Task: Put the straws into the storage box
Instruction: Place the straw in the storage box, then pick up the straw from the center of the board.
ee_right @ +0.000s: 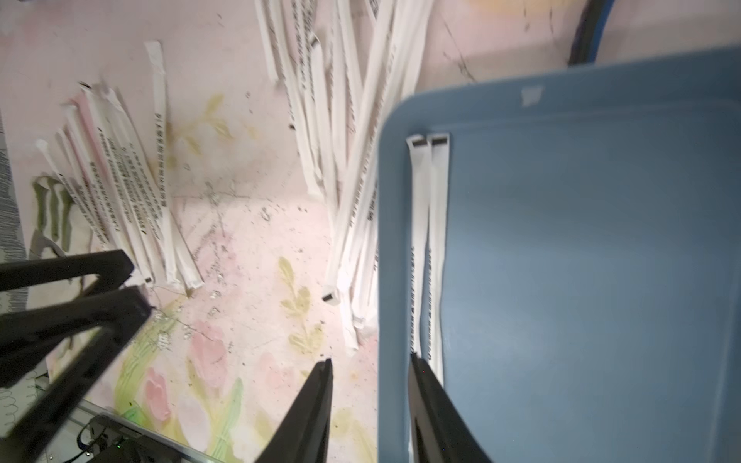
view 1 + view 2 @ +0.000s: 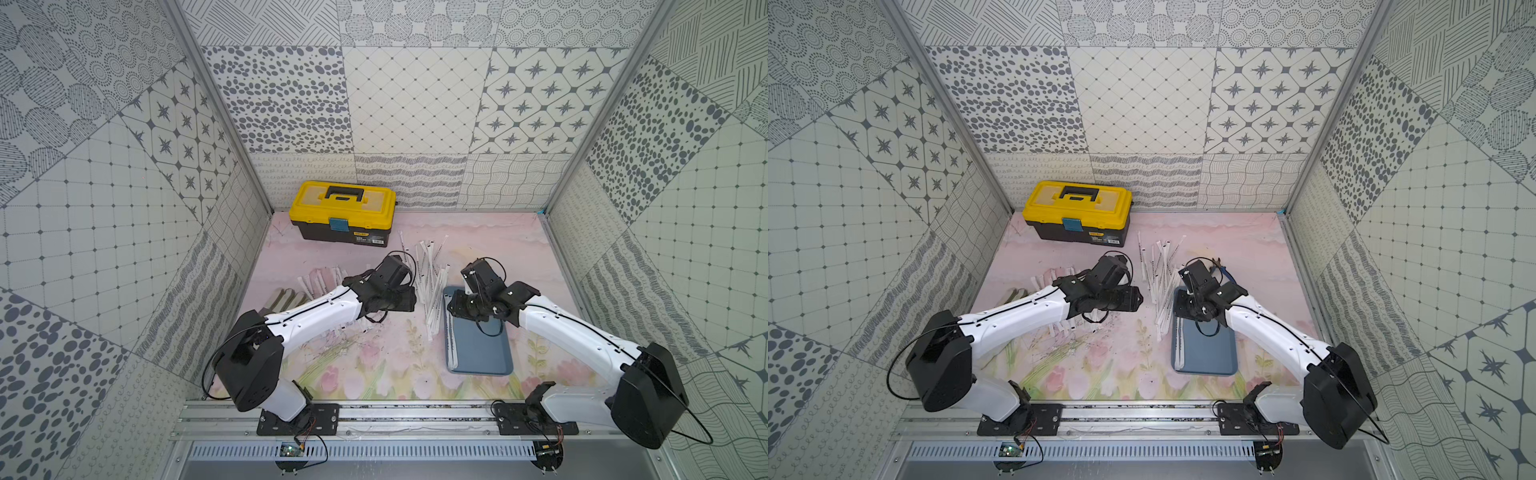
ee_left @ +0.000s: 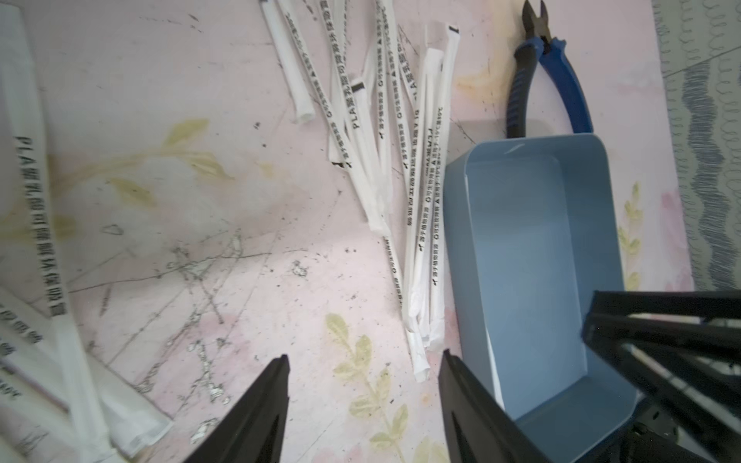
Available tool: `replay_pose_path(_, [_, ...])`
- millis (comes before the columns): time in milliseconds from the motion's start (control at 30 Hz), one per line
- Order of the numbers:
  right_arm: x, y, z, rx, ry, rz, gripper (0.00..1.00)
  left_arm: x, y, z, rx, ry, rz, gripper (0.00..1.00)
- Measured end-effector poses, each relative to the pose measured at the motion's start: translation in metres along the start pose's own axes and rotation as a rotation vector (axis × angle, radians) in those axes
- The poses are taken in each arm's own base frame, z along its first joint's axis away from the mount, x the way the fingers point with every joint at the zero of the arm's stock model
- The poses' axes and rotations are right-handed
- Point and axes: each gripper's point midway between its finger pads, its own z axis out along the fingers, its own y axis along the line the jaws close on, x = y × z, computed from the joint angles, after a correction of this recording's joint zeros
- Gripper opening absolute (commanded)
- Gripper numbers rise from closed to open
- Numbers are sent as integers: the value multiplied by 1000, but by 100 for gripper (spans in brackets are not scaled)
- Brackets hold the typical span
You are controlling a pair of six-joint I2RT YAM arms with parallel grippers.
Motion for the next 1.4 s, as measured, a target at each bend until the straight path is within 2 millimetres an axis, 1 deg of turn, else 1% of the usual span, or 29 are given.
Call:
replay_pose_path(67, [-29,12,5,33,-36,-33,27,-3,10,-3,-42,-11,3,63])
replay_pose_path(133, [-60,22,26,71,-61,-64,25,-3,18,-4,-74,-19,4,61])
replay_pose_path(200, [-81,27,54,112,-68,-94,26,-2,22,-5,-83,-24,0,61])
replay_pose_path(267, [-93,26,82,153,-60,-121,26,2,26,-6,-88,-27,-7,61])
replay_pose_path(333, [-97,22,107,190,-39,-145,28,8,30,-6,-91,-22,-13,61])
replay_pose_path(367, [-98,21,116,203,-29,-151,28,10,32,-5,-93,-19,-16,61])
replay_pose_path(433, [-101,20,133,219,-16,-165,28,14,35,-3,-98,-12,-18,61])
replay_pose_path(533, [-108,20,148,233,-13,-176,26,18,37,-2,-102,-7,-19,61])
replay_pose_path(633, [-111,19,155,243,-13,-181,23,20,39,-1,-104,-3,-19,61])
replay_pose_path(833, [-108,14,163,255,1,-185,14,20,38,-1,-101,-4,-19,60])
replay_pose_path(933, [-108,16,163,250,2,-191,15,19,36,-1,-92,-6,-19,60])
replay_pose_path(1000, [-107,15,163,251,3,-192,13,18,35,-1,-87,-10,-20,60])
replay_pose_path(1033, [-107,15,164,249,4,-192,14,17,35,-1,-84,-14,-20,60])
replay_pose_path(1067, [-107,16,164,247,4,-192,16,16,34,-1,-81,-15,-20,60])
replay_pose_path(1133, [-107,17,163,248,6,-197,24,16,33,-1,-78,-18,-20,60])
replay_pose_path(1200, [-107,17,162,251,6,-197,25,15,33,-1,-75,-21,-21,60])
replay_pose_path(1400, [-104,20,167,247,14,-193,10,12,31,-4,-66,-35,-19,60])
